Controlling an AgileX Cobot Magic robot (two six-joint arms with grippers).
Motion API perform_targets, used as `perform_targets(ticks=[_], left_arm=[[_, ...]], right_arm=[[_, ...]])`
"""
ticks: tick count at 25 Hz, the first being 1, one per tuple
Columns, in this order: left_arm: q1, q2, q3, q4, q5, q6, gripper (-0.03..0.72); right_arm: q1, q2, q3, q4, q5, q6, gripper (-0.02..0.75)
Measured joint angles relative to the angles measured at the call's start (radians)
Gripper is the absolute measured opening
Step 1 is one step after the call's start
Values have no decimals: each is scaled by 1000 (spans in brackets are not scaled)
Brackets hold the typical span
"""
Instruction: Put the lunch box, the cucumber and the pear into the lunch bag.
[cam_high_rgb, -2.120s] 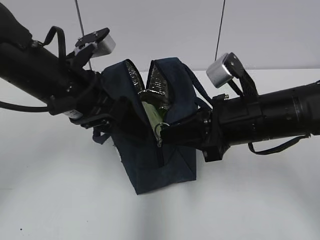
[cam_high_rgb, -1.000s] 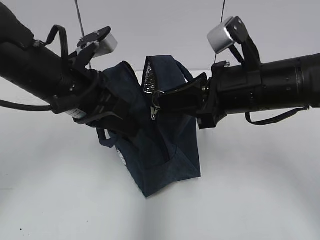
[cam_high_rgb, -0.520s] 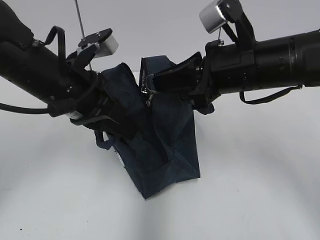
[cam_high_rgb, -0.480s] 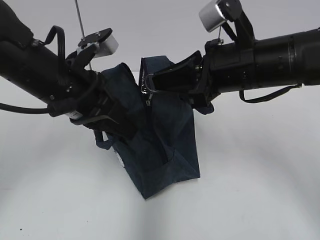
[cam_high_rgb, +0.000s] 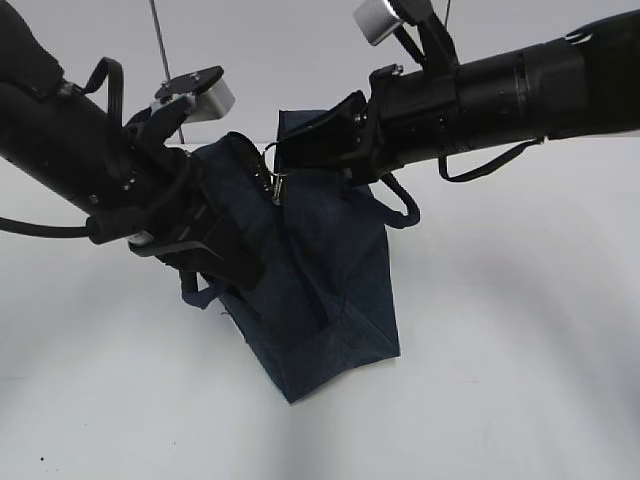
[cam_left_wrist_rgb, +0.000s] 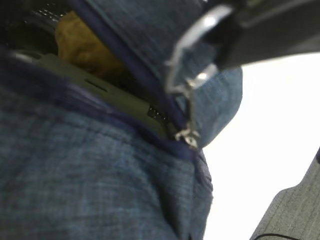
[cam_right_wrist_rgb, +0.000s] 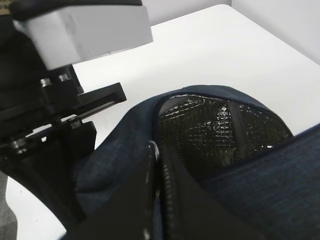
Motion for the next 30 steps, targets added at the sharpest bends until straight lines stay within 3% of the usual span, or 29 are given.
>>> perform_targets(ticks=[16,19,23,25,30], left_arm=[[4,-3,-5,16,2,-3,28],[4,-3,-2,33,11,-3,125],[3,-2,2,42,20,-19,352],[2,-2,2,42,21,-22,432],[2,-2,2,1,-2,-29,482]], right_arm=[[2,29,-149,-146,93,149,6],[0,29,-168,-142,82,153,6],[-2,29,-171,-140,62,175,6],[-2,29,-172,-142,55,184,6],[-3,29,-173,-148,53,193,6]])
